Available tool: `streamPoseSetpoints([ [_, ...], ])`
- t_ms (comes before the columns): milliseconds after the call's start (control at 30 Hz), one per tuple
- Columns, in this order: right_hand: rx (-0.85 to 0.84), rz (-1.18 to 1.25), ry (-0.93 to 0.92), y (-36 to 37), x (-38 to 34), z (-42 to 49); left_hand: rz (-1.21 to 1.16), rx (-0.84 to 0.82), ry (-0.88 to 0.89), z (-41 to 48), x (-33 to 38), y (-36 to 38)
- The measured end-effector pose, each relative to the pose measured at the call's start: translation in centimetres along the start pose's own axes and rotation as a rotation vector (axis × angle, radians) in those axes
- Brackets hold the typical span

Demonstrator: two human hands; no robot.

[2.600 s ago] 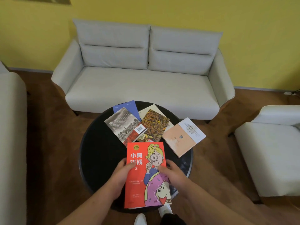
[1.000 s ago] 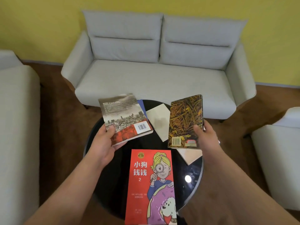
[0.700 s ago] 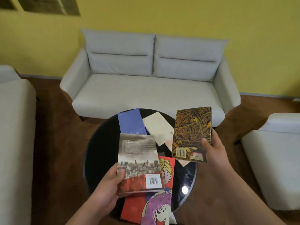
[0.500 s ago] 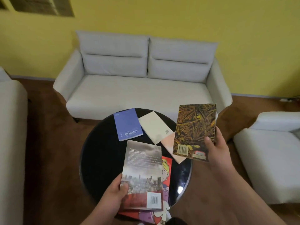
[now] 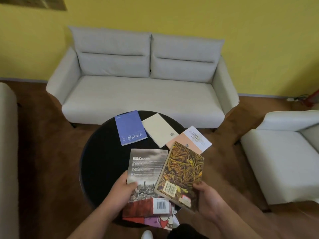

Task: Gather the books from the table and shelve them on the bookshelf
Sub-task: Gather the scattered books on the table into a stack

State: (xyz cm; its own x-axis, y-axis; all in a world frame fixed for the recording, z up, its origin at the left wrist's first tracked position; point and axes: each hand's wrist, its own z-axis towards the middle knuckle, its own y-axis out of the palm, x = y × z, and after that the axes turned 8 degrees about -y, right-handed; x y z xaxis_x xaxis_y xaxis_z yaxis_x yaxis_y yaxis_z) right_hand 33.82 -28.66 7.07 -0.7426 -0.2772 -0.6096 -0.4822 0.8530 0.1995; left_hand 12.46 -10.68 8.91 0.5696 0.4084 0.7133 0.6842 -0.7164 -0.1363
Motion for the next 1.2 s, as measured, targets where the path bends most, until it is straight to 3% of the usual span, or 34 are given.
streamPoseSetpoints([
  [233, -0.051, 0.003, -0.009, 2.5, 0.7, 1.2, -0.070, 0.013, 0.020, 1.6, -1.0, 0.0],
  [500, -0.044, -0.174, -0.256, 6.5, -0.8, 2.1, -0.133, 0.008, 0.069, 1.9, -1.4, 0.1],
  [733, -0.188, -0.204, -0.210, 8.0, -3.7, 3.9, -0.137, -0.108, 0.037, 2.4, -0.7, 0.3],
  [900, -0.176, -0.238, -0.214, 8.1, -4.0, 4.4, -0.206, -0.120, 0.013, 2.1, -1.3, 0.7],
  [967, -0.166, -0.271, -0.263, 7.5, -4.8, 3.8, -0.131, -0.016, 0.010, 1.7, -1.4, 1.0],
  [1033, -0.167, -0.268, -0.309, 6.8, -6.0, 2.7, 0.082, 0.270, 0.057, 1.3, -1.0, 1.4],
  [1100, -0.194, -0.263, -0.356, 6.4, -7.0, 1.1, 0.215, 0.432, 0.243, 0.4, 0.1, 1.9],
  [1133, -0.217, -0.274, -0.384, 6.3, -7.3, 0.2, 0.187, 0.351, 0.315, 0.0, 1.1, 2.2],
  [1200, -0.266, -0.342, -0.446, 6.7, -7.6, -2.0, 0.050, -0.024, 0.270, -1.5, 3.7, 3.3],
])
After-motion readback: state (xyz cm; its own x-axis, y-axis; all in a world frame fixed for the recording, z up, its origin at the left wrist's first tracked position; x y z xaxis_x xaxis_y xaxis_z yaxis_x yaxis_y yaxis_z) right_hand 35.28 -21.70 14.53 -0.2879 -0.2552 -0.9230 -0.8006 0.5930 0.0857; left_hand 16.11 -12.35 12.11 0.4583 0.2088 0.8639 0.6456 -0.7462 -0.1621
